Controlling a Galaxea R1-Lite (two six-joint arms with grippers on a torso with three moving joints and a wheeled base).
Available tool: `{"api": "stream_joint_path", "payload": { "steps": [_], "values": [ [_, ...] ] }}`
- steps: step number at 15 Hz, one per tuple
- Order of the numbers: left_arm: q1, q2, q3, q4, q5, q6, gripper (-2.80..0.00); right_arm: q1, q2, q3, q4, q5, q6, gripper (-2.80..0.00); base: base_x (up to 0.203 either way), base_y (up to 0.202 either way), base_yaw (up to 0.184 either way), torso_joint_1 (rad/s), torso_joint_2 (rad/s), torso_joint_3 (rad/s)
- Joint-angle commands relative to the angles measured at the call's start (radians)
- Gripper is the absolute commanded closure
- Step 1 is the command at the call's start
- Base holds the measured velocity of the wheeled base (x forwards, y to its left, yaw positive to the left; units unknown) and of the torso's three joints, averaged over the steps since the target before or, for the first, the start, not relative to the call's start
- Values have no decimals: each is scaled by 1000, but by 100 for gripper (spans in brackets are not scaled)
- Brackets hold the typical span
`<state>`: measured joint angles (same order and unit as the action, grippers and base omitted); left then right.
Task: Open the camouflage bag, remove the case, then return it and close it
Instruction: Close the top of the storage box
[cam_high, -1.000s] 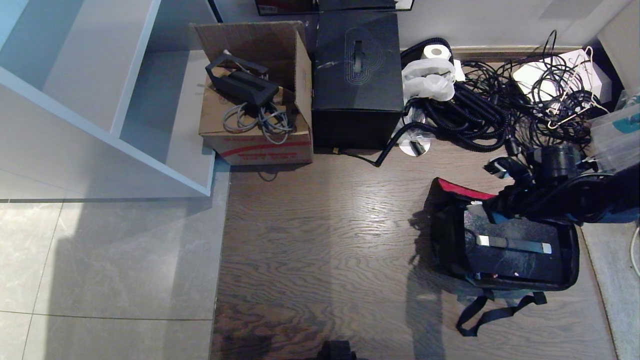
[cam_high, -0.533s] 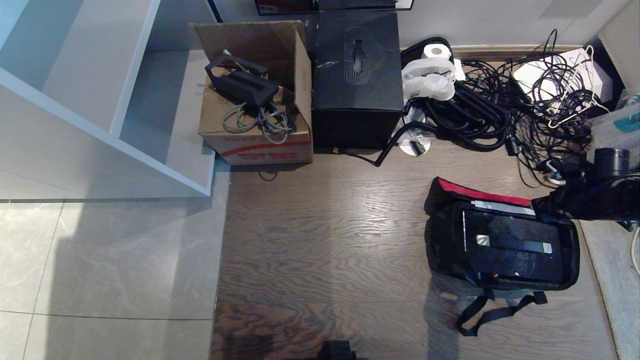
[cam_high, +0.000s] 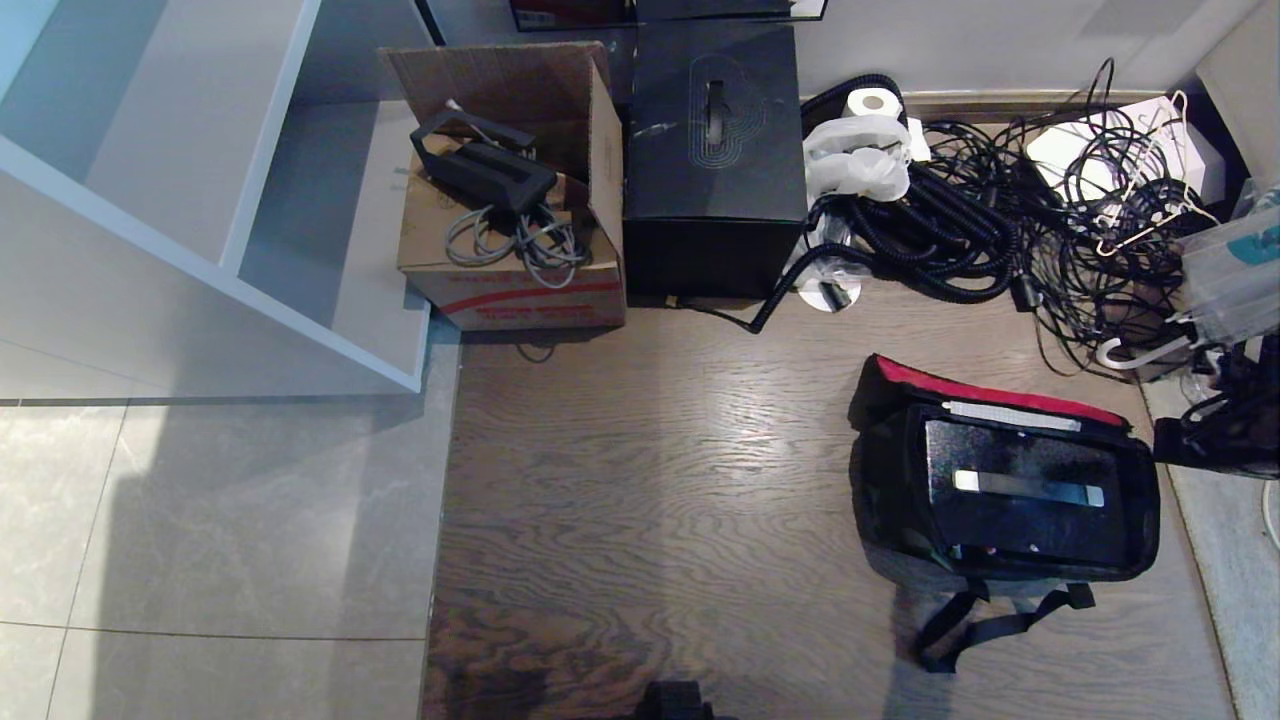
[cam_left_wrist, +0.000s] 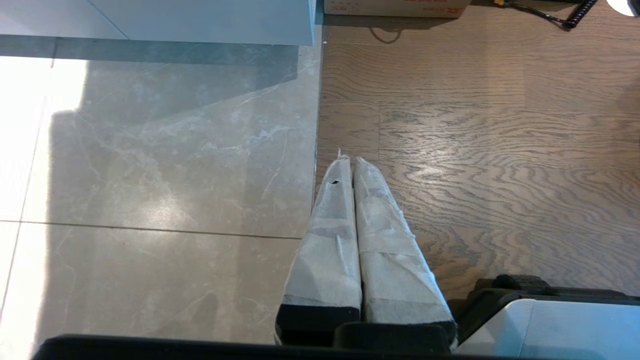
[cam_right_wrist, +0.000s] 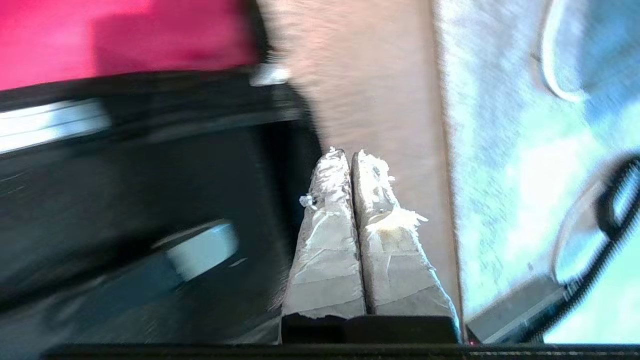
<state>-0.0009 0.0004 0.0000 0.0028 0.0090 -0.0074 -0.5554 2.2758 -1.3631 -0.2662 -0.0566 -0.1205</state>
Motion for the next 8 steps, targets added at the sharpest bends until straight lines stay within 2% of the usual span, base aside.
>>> {"api": "stream_joint_path", "payload": {
  "steps": [1, 6, 7, 8],
  "values": [
    [-1, 0, 0, 0, 0, 0, 0, -19, 104, -31, -13, -48, 23, 0, 0, 0, 0, 0, 0, 0],
    [-1, 0, 0, 0, 0, 0, 0, -37, 220, -108, -33, -55, 78, 0, 0, 0, 0, 0, 0, 0],
    [-1, 0, 0, 0, 0, 0, 0, -36, 225, -104, -31, -45, 99, 0, 0, 0, 0, 0, 0, 0],
    [-1, 0, 0, 0, 0, 0, 0, -33, 225, -100, -32, 19, 151, 0, 0, 0, 0, 0, 0, 0]
  ]
}}
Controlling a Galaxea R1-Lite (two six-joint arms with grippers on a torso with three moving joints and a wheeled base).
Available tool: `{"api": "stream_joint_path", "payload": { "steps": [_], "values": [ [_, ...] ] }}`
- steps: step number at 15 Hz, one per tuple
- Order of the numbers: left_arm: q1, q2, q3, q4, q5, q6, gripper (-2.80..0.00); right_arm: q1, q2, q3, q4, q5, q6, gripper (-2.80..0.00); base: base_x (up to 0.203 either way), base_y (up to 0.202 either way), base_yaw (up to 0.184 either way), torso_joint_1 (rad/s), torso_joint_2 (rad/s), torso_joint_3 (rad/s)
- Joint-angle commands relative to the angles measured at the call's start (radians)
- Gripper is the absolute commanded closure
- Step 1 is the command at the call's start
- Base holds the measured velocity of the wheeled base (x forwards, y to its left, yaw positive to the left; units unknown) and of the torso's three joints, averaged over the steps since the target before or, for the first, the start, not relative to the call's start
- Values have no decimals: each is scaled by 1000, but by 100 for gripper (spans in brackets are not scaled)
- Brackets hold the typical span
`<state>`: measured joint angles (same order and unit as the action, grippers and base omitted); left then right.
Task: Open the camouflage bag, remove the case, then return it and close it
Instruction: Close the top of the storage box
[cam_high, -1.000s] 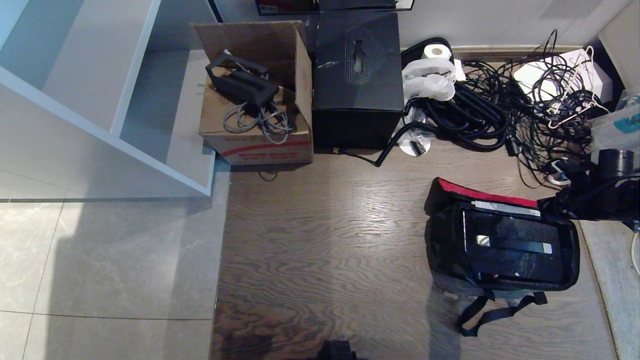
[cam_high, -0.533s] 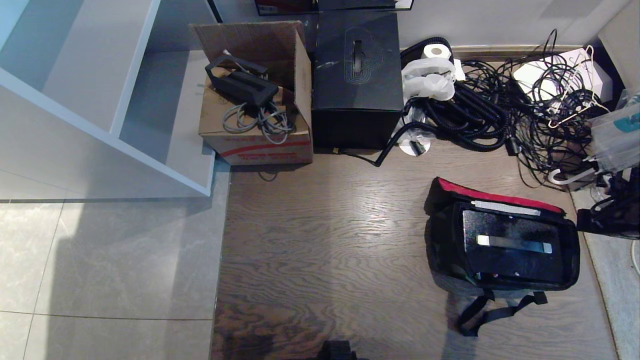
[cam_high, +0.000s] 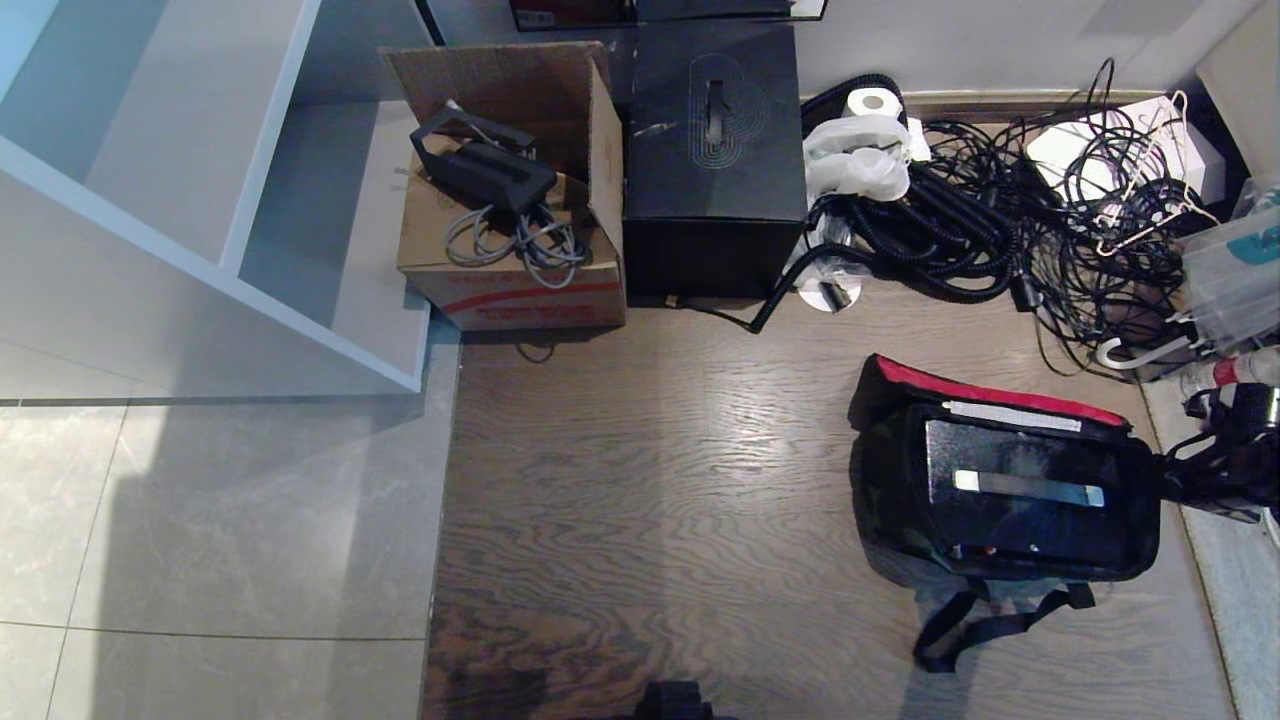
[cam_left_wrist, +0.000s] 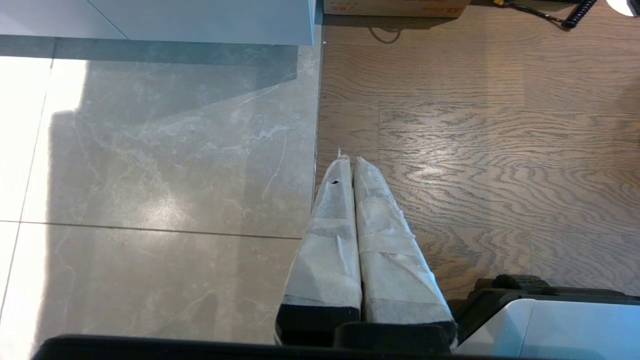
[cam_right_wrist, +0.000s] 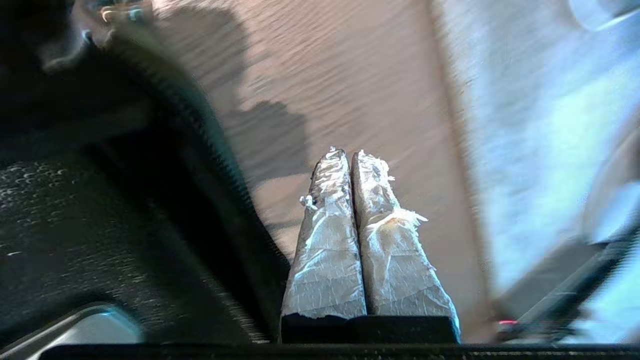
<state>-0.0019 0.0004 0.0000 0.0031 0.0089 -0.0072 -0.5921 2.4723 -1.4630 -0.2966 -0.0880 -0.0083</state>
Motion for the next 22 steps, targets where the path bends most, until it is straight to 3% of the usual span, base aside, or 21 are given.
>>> {"api": "stream_joint_path", "payload": {
  "steps": [1, 4, 8, 11, 16, 19, 22],
  "values": [
    [0, 0, 0, 0, 0, 0, 0, 10, 26, 3, 1, 134, 100, 0, 0, 0, 0, 0, 0, 0],
    [0, 0, 0, 0, 0, 0, 0, 47, 23, 17, 16, 236, 223, 0, 0, 0, 0, 0, 0, 0],
    [0, 0, 0, 0, 0, 0, 0, 95, -5, 73, 63, 275, 306, 0, 0, 0, 0, 0, 0, 0],
    [0, 0, 0, 0, 0, 0, 0, 141, -107, 151, 180, 315, 414, 0, 0, 0, 0, 0, 0, 0],
    [0, 0, 0, 0, 0, 0, 0, 257, -393, 347, 300, 353, 518, 0, 0, 0, 0, 0, 0, 0],
    [0, 0, 0, 0, 0, 0, 0, 258, -434, 339, 300, 465, 529, 0, 0, 0, 0, 0, 0, 0],
    [0, 0, 0, 0, 0, 0, 0, 213, -393, 220, 292, 487, 508, 0, 0, 0, 0, 0, 0, 0]
  ]
}}
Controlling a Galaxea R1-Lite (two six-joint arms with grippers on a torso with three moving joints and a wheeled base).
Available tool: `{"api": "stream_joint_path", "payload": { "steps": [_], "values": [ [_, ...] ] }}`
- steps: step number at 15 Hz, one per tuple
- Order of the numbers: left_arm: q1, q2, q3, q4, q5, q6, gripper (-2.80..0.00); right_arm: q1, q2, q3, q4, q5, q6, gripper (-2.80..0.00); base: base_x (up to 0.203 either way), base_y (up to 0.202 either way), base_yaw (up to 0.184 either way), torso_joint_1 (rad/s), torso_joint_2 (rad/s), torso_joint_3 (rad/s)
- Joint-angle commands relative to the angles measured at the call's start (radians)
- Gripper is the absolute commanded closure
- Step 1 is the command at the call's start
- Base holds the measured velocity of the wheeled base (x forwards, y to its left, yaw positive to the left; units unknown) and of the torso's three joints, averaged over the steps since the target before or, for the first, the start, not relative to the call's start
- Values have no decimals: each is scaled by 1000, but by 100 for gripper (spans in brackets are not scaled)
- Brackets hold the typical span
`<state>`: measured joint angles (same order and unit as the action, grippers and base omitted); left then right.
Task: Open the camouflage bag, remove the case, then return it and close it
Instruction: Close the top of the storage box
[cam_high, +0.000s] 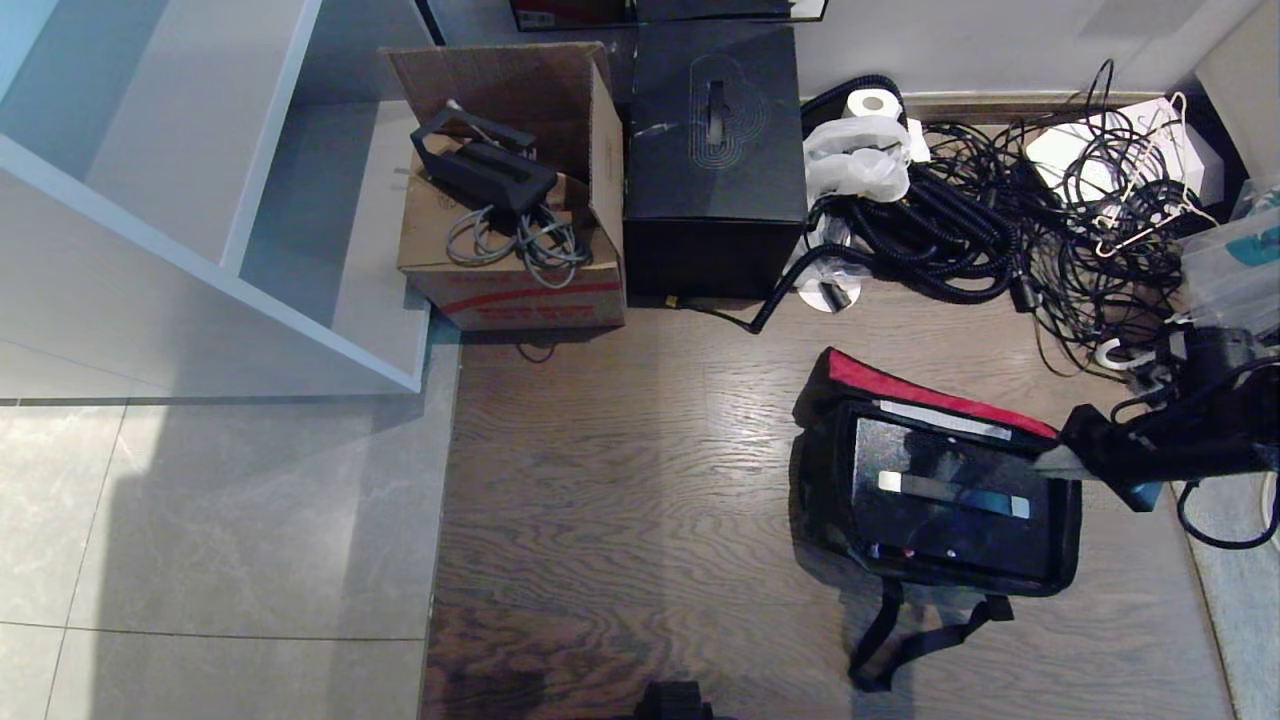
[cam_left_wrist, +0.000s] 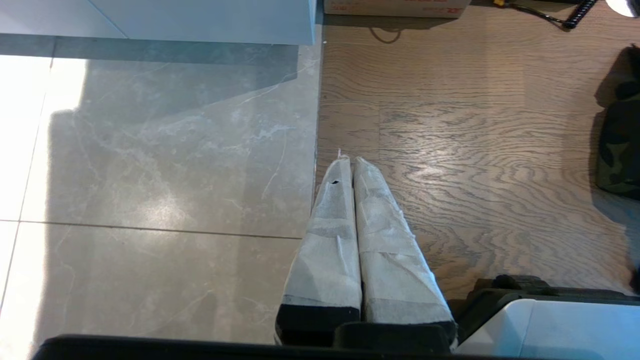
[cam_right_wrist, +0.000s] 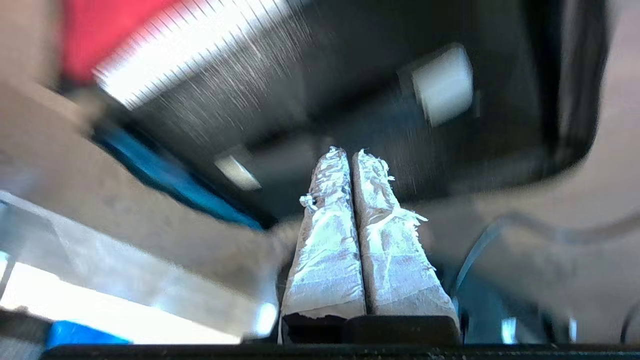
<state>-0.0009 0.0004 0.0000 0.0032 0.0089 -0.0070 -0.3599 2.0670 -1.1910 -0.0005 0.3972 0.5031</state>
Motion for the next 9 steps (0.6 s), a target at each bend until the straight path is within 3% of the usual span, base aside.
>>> {"api": "stream_joint_path", "payload": {
  "steps": [1, 4, 7, 9],
  "values": [
    [-1, 0, 0, 0, 0, -1, 0, -40, 39, -84, -32, 0, -19, 0, 0, 0, 0, 0, 0, 0],
    [-1, 0, 0, 0, 0, -1, 0, -99, 127, -183, -137, -9, -24, 0, 0, 0, 0, 0, 0, 0],
    [-1, 0, 0, 0, 0, -1, 0, -109, 212, -246, -146, -37, -13, 0, 0, 0, 0, 0, 0, 0],
    [-1, 0, 0, 0, 0, -1, 0, -108, 271, -294, -146, -41, 46, 0, 0, 0, 0, 0, 0, 0]
  ]
}}
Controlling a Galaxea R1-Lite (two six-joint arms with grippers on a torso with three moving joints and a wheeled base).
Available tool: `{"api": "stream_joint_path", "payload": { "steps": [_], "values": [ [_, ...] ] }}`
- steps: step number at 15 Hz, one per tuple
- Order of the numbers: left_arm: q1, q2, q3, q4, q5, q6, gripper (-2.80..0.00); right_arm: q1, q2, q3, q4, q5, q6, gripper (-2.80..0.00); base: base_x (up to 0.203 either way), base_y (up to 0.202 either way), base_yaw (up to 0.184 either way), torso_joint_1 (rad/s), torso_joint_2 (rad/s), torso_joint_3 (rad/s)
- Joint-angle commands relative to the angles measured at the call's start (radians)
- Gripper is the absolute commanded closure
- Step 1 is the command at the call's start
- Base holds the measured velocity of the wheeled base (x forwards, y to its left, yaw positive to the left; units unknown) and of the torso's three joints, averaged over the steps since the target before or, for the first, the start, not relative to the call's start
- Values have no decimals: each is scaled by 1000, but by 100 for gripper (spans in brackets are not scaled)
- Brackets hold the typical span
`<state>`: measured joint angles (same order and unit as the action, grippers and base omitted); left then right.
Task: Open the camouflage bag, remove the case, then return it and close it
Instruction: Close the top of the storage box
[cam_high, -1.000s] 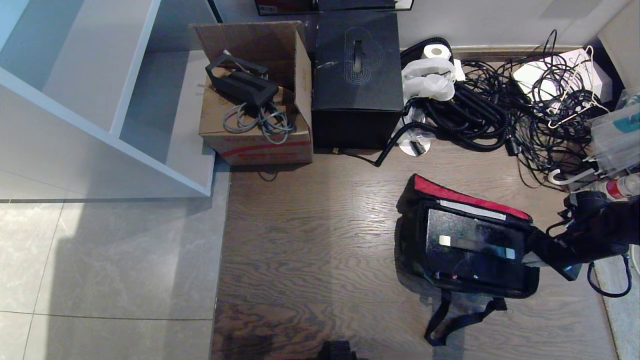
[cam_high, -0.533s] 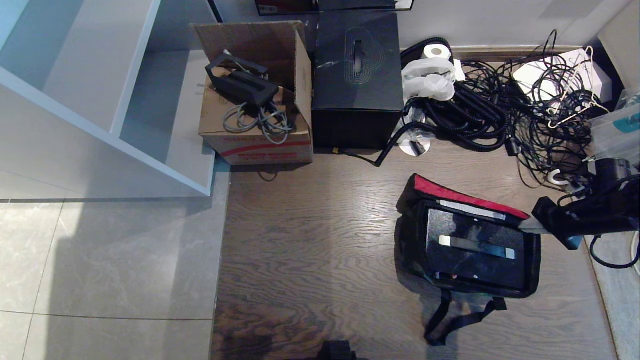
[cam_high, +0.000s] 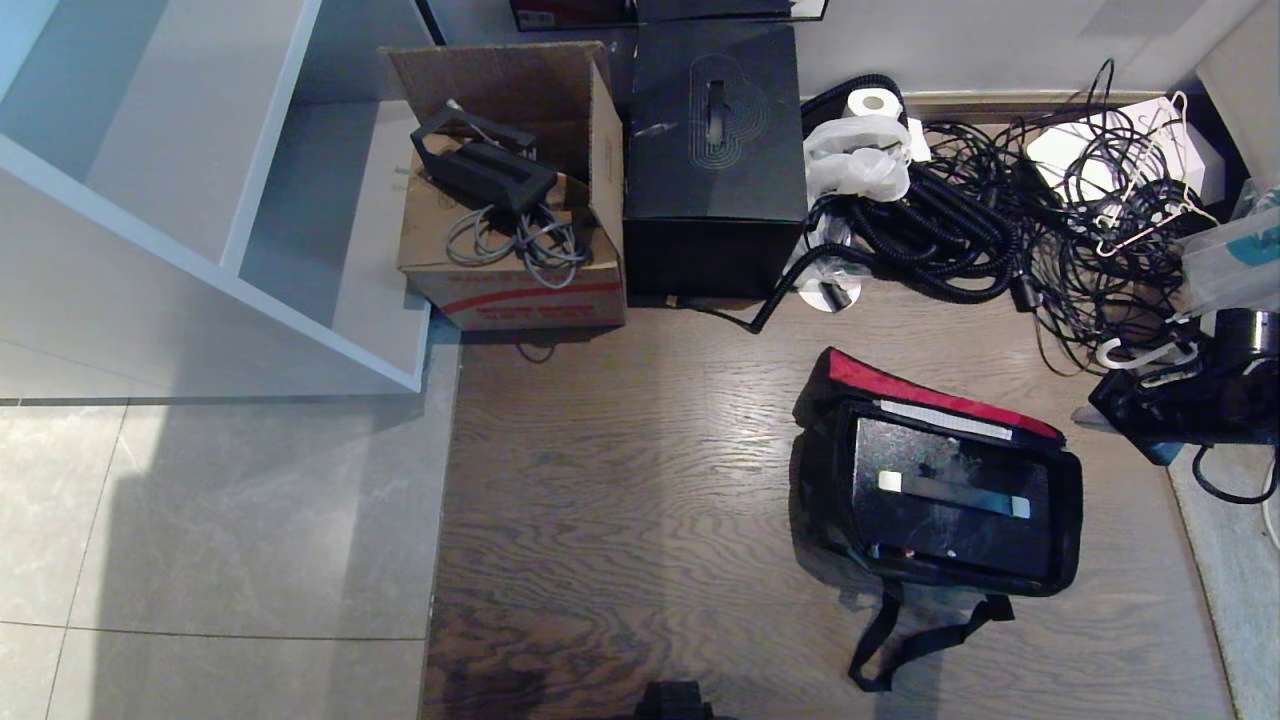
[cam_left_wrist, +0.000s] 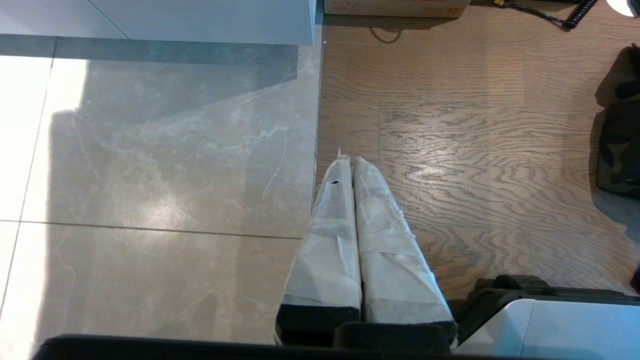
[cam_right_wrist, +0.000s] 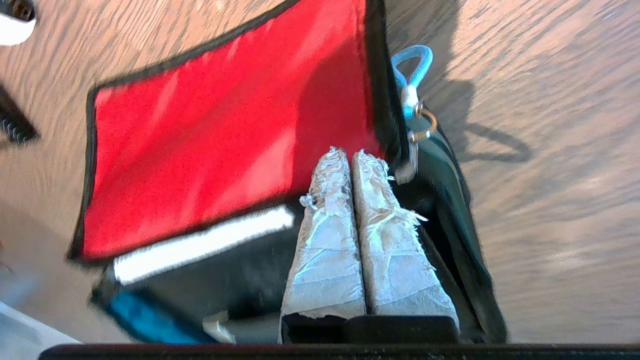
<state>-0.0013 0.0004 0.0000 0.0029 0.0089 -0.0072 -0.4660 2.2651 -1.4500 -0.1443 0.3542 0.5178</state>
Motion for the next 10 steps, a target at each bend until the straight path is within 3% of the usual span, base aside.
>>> {"api": "stream_joint_path", "payload": {
  "steps": [1, 2, 7, 10],
  "values": [
    [0, 0, 0, 0, 0, 0, 0, -1, 106, -52, -2, 0, 79, 0, 0, 0, 0, 0, 0, 0],
    [0, 0, 0, 0, 0, 0, 0, -1, 138, -74, -2, 1, 146, -280, 0, 0, 0, 0, 0, 0],
    [0, 0, 0, 0, 0, 0, 0, -22, 233, -256, -15, 7, 370, -280, 0, 0, 0, 0, 0, 0],
    [0, 0, 0, 0, 0, 0, 0, -27, 266, -277, -15, 16, 446, -280, 0, 0, 0, 0, 0, 0]
  ]
}}
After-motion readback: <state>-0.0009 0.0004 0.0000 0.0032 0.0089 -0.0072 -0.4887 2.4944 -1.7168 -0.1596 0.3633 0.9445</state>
